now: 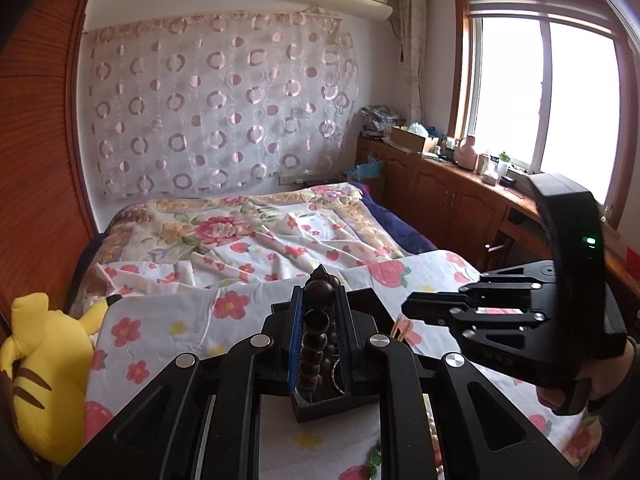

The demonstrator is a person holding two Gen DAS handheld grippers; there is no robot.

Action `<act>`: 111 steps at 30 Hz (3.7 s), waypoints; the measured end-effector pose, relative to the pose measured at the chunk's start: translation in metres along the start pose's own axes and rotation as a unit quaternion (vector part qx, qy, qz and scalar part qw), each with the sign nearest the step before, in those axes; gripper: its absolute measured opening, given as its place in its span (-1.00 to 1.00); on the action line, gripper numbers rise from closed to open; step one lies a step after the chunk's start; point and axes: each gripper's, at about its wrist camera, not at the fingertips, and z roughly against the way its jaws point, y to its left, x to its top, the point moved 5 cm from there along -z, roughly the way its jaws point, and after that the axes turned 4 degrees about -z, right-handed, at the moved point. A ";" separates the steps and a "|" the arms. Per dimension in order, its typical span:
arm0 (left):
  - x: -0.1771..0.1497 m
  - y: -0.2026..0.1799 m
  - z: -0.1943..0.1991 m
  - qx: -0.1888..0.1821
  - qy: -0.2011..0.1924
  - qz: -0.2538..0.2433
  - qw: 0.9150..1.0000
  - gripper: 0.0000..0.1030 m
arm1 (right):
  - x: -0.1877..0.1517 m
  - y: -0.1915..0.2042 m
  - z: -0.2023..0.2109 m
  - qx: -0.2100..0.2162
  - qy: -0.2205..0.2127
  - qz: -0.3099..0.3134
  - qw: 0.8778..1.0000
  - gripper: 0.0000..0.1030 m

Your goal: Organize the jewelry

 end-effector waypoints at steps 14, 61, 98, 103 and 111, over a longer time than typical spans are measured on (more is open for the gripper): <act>0.003 -0.022 -0.061 -0.013 0.038 -0.021 0.999 -0.73 | -0.021 -0.026 0.030 -0.013 -0.013 -0.006 1.000 -0.52; -0.144 -0.017 0.017 -0.008 0.088 0.021 0.996 0.62 | -0.157 0.012 0.004 0.028 0.088 0.018 0.996 -0.74; -0.156 -0.061 -0.041 -0.052 0.187 -0.052 0.980 -0.86 | -0.183 -0.007 0.037 0.012 0.045 -0.036 0.998 -0.74; -0.156 -0.061 -0.041 -0.052 0.186 -0.060 0.979 -0.87 | -0.183 -0.007 0.036 0.012 0.045 -0.037 0.998 -0.74; -0.138 -0.054 -0.025 -0.041 0.148 -0.046 0.987 -0.92 | -0.183 -0.005 0.034 0.008 0.049 -0.027 0.998 -0.74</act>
